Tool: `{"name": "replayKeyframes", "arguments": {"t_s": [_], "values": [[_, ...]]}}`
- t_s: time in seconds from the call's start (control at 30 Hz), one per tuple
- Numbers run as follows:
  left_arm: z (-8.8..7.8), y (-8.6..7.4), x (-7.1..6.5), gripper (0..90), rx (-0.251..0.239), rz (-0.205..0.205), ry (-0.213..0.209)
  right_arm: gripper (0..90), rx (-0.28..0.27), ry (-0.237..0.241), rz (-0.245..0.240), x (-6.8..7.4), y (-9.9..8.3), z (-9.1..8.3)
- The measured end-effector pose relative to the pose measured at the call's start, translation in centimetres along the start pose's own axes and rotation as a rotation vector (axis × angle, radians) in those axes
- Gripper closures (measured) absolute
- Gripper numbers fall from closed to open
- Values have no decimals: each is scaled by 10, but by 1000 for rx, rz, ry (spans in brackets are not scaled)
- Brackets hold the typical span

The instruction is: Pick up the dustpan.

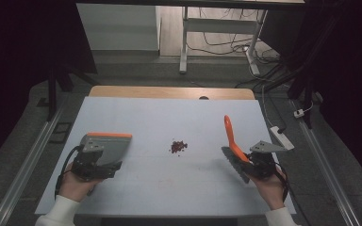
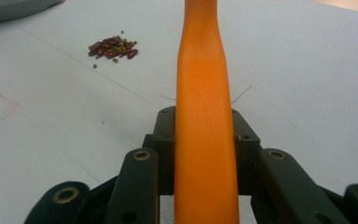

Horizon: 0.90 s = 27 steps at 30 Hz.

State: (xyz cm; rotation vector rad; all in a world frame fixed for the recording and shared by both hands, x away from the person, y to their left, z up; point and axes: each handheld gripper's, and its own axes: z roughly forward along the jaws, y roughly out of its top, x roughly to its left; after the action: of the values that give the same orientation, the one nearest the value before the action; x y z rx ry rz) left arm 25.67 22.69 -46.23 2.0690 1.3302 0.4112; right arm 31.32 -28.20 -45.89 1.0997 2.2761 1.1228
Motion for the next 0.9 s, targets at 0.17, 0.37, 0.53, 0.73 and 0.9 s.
{"name": "replayKeyframes", "arguments": {"t_s": [0.17,0.37,0.53,0.73,0.9], "values": [[-9,-4,10,169,0,-21,28,703,9,-5,-6,1,0,1],[-15,-11,27,165,15,-80,67,703,17,-3,-11,4,0,4],[-10,-18,36,163,70,-113,110,703,20,0,-15,4,-1,4],[-7,-29,39,147,101,-163,89,703,19,-4,-12,3,-1,4],[2,-35,42,144,135,-182,107,703,21,-7,-15,3,-2,5]]}}
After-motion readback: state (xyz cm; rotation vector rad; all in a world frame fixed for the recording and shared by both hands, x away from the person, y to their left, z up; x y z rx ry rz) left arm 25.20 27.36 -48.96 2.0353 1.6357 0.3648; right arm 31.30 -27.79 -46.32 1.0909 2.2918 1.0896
